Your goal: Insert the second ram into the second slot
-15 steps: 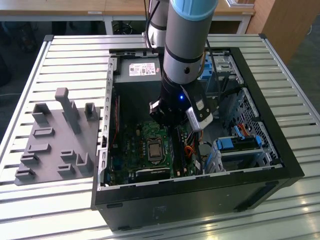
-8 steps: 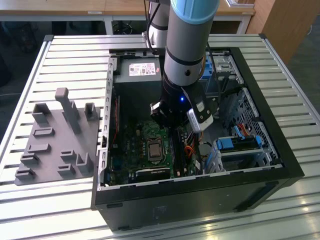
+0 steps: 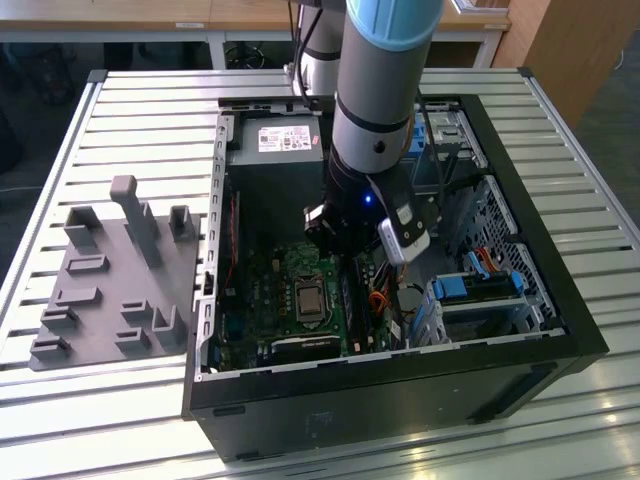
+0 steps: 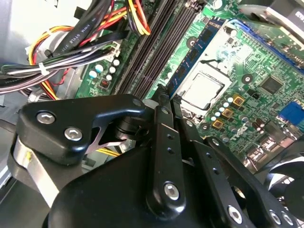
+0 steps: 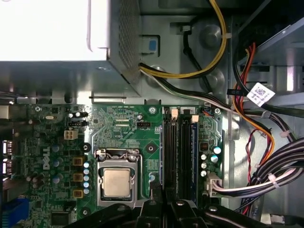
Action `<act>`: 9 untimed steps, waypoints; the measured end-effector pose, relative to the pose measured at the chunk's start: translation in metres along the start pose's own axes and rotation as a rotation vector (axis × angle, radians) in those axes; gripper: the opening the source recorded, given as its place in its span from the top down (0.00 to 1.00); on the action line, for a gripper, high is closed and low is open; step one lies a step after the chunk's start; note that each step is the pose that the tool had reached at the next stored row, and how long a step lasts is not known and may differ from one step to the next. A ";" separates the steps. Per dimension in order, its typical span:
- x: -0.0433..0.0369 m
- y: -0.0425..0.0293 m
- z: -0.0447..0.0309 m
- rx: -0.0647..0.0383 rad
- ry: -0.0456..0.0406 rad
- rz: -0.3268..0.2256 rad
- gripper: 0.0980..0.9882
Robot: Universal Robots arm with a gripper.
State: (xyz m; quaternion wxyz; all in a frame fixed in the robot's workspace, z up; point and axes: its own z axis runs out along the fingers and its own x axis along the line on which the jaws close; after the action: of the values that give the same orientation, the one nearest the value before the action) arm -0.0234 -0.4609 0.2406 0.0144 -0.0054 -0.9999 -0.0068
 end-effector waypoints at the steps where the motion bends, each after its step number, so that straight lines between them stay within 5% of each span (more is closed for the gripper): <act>1: -0.0001 0.0000 0.0008 0.000 0.0001 0.000 0.96; 9: -0.0003 -0.0001 0.0062 0.000 0.0003 -0.002 0.96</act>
State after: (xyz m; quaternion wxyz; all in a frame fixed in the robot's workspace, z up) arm -0.0233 -0.4609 0.2344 0.0145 -0.0046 -0.9999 -0.0068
